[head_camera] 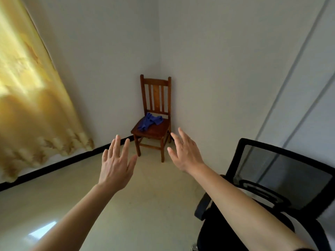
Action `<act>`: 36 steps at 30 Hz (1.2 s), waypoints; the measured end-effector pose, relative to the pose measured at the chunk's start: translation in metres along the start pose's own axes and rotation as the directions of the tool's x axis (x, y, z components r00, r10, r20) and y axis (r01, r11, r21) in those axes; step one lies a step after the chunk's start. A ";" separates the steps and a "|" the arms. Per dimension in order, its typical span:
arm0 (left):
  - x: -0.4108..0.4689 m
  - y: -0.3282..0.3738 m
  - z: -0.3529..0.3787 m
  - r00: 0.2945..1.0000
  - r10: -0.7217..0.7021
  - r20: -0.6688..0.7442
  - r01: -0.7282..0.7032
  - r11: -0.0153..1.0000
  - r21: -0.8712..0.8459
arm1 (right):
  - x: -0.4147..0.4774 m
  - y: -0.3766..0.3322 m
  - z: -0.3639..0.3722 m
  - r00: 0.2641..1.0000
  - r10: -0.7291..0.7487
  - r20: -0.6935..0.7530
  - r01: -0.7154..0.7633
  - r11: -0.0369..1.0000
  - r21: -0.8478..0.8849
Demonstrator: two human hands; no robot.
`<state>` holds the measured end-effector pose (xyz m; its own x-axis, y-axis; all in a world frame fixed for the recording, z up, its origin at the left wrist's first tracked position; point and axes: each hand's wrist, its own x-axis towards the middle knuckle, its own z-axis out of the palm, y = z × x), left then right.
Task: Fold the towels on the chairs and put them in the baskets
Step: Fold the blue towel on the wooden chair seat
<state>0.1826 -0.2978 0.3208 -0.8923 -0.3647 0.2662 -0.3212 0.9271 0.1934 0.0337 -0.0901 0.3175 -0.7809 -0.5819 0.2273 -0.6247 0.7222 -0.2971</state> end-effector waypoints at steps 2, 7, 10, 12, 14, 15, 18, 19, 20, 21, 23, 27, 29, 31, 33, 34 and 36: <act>0.043 -0.024 0.006 0.999 -0.022 0.027 0.023 1.000 -0.011 | 0.047 -0.006 0.015 1.000 0.012 0.018 -0.012 1.000 -0.007; 0.178 -0.074 0.009 0.998 0.044 0.035 -0.045 0.999 0.017 | 0.169 -0.013 0.027 0.999 0.053 0.002 -0.053 0.999 0.003; 0.250 -0.086 0.022 0.998 0.034 0.057 -0.035 0.999 0.014 | 0.226 -0.002 0.036 0.997 0.080 -0.001 -0.080 0.997 -0.005; 0.293 -0.092 0.039 0.996 0.040 0.078 -0.040 0.999 0.001 | 0.268 0.013 0.048 0.995 0.096 -0.001 -0.096 0.995 -0.018; 0.334 -0.098 0.059 0.993 0.044 0.108 -0.045 0.999 0.003 | 0.311 0.030 0.065 0.993 0.120 0.008 -0.119 0.993 -0.021; 0.350 -0.101 0.069 0.992 0.044 0.121 -0.044 0.999 0.000 | 0.328 0.039 0.071 0.991 0.133 0.005 -0.133 0.991 -0.014; 0.426 -0.119 0.110 0.984 0.018 0.175 -0.022 1.000 0.019 | 0.413 0.064 0.104 0.987 0.158 -0.002 -0.158 0.987 0.016; 0.452 -0.126 0.123 0.979 -0.015 0.203 0.011 1.000 0.018 | 0.440 0.071 0.114 0.986 0.169 0.006 -0.169 0.985 0.028; 0.475 -0.134 0.134 0.971 -0.050 0.236 0.044 0.999 0.032 | 0.466 0.078 0.123 0.983 0.181 0.023 -0.182 0.983 0.030; 0.494 -0.142 0.143 0.960 -0.068 0.270 0.057 0.997 0.049 | 0.487 0.085 0.131 0.980 0.193 0.045 -0.195 0.980 0.041; 0.528 -0.156 0.160 0.942 -0.057 0.329 0.023 0.994 0.104 | 0.528 0.097 0.145 0.976 0.195 0.093 -0.199 0.979 0.038; 0.593 -0.183 0.182 0.913 -0.046 0.406 -0.009 0.991 0.134 | 0.607 0.113 0.168 0.962 0.206 0.178 -0.205 0.979 -0.025; 0.621 -0.199 0.198 0.901 -0.053 0.430 0.007 0.994 0.108 | 0.642 0.116 0.188 0.951 0.198 0.236 -0.195 0.980 -0.037; 0.659 -0.222 0.221 0.890 -0.056 0.453 0.009 0.994 0.106 | 0.685 0.119 0.212 0.941 0.196 0.275 -0.191 0.981 -0.046; 0.692 -0.243 0.243 0.872 -0.046 0.487 -0.001 0.995 0.096 | 0.715 0.121 0.231 0.932 0.212 0.294 -0.209 0.977 -0.044; 0.706 -0.254 0.254 0.864 -0.048 0.501 0.000 0.995 0.096 | 0.726 0.123 0.243 0.927 0.227 0.300 -0.224 0.974 -0.045; 0.747 -0.279 0.291 0.842 -0.027 0.539 -0.017 0.997 0.078 | 0.756 0.132 0.276 0.907 0.281 0.313 -0.281 0.959 -0.048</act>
<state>-0.4867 -0.8034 0.1905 -0.9133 -0.2854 -0.2906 -0.3294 0.9372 0.1147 -0.6365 -0.5384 0.1939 -0.8814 -0.4417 -0.1673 -0.3801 0.8735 -0.3041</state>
